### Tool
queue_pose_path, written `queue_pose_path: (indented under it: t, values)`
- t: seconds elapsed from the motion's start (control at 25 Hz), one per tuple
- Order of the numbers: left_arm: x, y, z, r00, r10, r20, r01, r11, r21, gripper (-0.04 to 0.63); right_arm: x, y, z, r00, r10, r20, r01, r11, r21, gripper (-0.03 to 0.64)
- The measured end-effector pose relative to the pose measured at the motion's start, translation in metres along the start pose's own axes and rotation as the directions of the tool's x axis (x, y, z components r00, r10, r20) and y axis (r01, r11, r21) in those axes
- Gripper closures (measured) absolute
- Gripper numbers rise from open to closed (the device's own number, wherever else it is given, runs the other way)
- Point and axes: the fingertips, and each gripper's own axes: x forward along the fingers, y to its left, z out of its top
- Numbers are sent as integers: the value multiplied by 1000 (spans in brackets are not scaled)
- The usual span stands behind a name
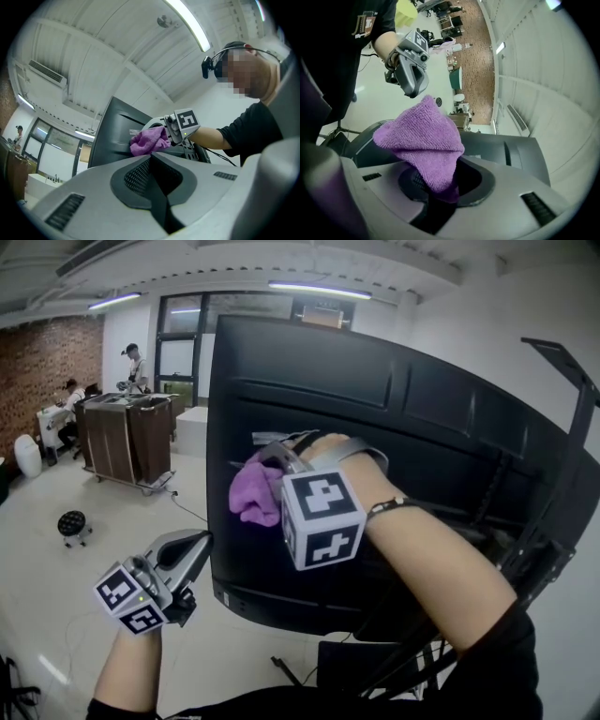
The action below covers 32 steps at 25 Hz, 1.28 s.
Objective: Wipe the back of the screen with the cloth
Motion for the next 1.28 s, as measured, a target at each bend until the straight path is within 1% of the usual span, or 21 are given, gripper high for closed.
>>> queue_pose_path:
  t: [0.12,0.24,0.28,0.36,0.52,0.64,0.72,0.8,0.88,0.92,1.0,1.08,1.16,1.24,1.28]
  values:
    - [2,4,-1,1000,1,2,-1,1000,-6,600,-17,9,-37,999,30,-20,-28,997,69,523]
    - [7,5,-3,1000,-7,10,7,1000,-11,600,-46,15,-63,998,60,7,-60,979,197,523]
    - [8,5,-4,1000,-11,10,11,1000,-12,600,-56,15,-73,998,67,2,-65,973,223,522]
    - [12,4,-5,1000,-17,10,18,1000,-15,600,-75,20,-99,996,85,-30,-75,966,249,528]
    - [16,3,-7,1000,-25,8,25,999,-22,600,-108,42,-146,981,181,-67,-147,925,350,528]
    - [17,2,-8,1000,-28,4,28,999,-22,600,-132,59,-179,965,241,-102,-183,901,394,528]
    - [17,1,-7,1000,-28,3,28,999,-22,600,-148,69,-199,955,265,-130,-189,887,422,528]
    - [16,2,-7,1000,-25,1,25,999,-19,600,-159,74,-212,947,266,-177,-171,890,423,528]
    - [14,4,-8,1000,-19,-2,19,1000,-17,600,-164,72,-215,948,231,-220,-131,911,392,528]
    - [13,6,-10,1000,-14,-5,14,1000,-17,600,-164,65,-213,954,191,-230,-96,925,369,528]
    - [9,12,-14,1000,-3,-12,3,1000,-21,600,-160,44,-196,972,62,-226,12,951,310,528]
    - [6,19,-18,1000,8,-19,-8,1000,-28,600,-152,21,-158,978,-81,-194,129,960,249,528]
    - [3,24,-20,1000,15,-20,-16,999,-31,600,-135,8,-106,973,-193,-128,215,959,186,528]
    - [-1,28,-20,1000,21,-20,-22,999,-33,600,-109,4,-50,959,-280,-34,282,954,102,528]
    - [-5,30,-21,999,26,-21,-26,999,-34,600,-94,6,-24,952,-305,4,304,951,63,528]
